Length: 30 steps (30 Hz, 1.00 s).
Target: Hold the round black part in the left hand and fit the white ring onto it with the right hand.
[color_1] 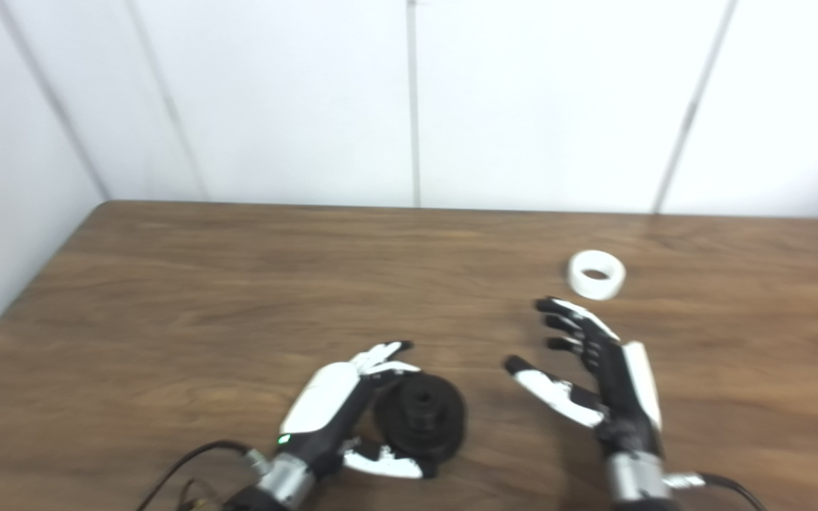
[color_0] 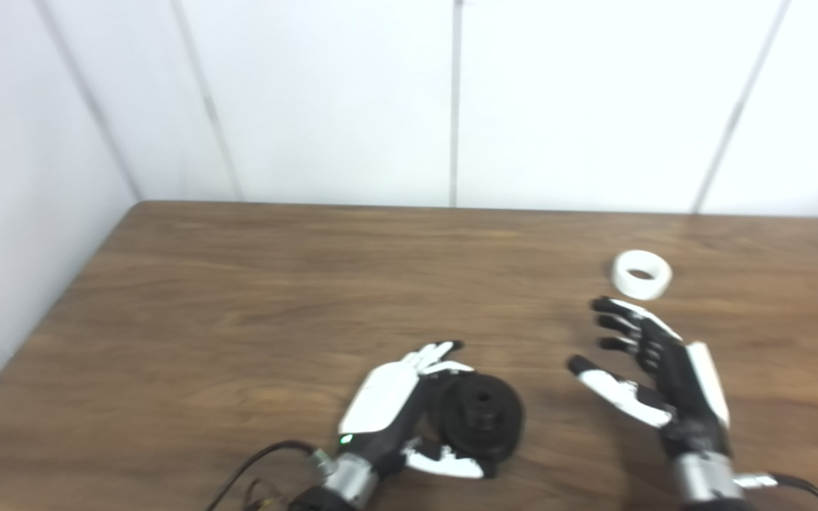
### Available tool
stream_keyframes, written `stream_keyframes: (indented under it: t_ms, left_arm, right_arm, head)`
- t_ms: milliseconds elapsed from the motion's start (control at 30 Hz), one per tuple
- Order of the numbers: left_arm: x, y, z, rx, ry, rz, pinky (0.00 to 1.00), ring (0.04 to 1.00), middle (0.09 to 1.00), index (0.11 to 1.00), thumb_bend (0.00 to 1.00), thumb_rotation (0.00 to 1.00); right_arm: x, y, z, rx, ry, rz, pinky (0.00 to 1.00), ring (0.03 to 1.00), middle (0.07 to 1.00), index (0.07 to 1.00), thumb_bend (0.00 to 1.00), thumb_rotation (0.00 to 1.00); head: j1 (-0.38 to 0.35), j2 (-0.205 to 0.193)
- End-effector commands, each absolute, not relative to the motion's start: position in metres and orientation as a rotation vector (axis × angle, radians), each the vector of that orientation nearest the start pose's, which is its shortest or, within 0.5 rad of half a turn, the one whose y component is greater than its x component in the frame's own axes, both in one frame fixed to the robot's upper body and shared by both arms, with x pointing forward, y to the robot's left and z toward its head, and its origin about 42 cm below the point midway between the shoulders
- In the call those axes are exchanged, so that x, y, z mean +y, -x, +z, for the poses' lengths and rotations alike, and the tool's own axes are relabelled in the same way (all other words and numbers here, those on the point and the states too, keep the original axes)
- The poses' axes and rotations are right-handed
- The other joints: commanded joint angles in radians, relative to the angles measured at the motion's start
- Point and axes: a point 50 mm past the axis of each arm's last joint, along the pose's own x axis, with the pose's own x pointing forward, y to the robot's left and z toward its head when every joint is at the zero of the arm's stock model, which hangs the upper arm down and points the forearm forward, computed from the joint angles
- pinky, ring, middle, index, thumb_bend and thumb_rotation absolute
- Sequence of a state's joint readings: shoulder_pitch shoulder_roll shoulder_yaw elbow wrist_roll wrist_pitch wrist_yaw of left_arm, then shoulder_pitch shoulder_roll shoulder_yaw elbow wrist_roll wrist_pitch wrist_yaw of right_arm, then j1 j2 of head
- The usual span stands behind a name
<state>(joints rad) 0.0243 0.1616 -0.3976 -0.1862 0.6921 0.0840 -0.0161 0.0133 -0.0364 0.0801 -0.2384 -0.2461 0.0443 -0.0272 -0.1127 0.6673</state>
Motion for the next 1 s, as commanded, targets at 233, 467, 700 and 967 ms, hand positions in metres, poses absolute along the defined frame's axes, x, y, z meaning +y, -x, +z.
stream_keyframes:
  t_ms: [233, 467, 700, 967]
  left_arm:
    - [0.187, -0.254, 0.128, -0.196, -0.836, -0.354, 0.96, 0.973, 0.960, 0.610, 0.81, 0.31]
    - [0.201, -0.255, 0.129, -0.207, -0.833, -0.360, 0.95, 0.973, 0.961, 0.604, 0.80, 0.29]
    - [0.206, -0.256, 0.132, -0.222, -0.832, -0.358, 0.94, 0.961, 0.952, 0.598, 0.81, 0.29]
    - [0.203, -0.256, 0.133, -0.219, -0.827, -0.366, 0.93, 0.962, 0.952, 0.600, 0.82, 0.27]
  right_arm:
    - [-0.156, -0.284, 0.173, -0.291, 0.238, 0.032, 0.74, 0.814, 0.831, 0.719, 0.69, 0.34]
    - [-0.139, -0.287, 0.170, -0.286, 0.250, 0.024, 0.74, 0.804, 0.826, 0.703, 0.73, 0.38]
    - [-0.134, -0.288, 0.170, -0.278, 0.262, 0.027, 0.76, 0.825, 0.832, 0.711, 0.72, 0.36]
    - [-0.146, -0.295, 0.175, -0.311, 0.286, 0.010, 0.72, 0.787, 0.817, 0.719, 0.71, 0.35]
  head:
    - [-0.161, -0.024]
    - [-0.242, -0.038]
    - [-0.233, -0.039]
    - [-0.223, -0.041]
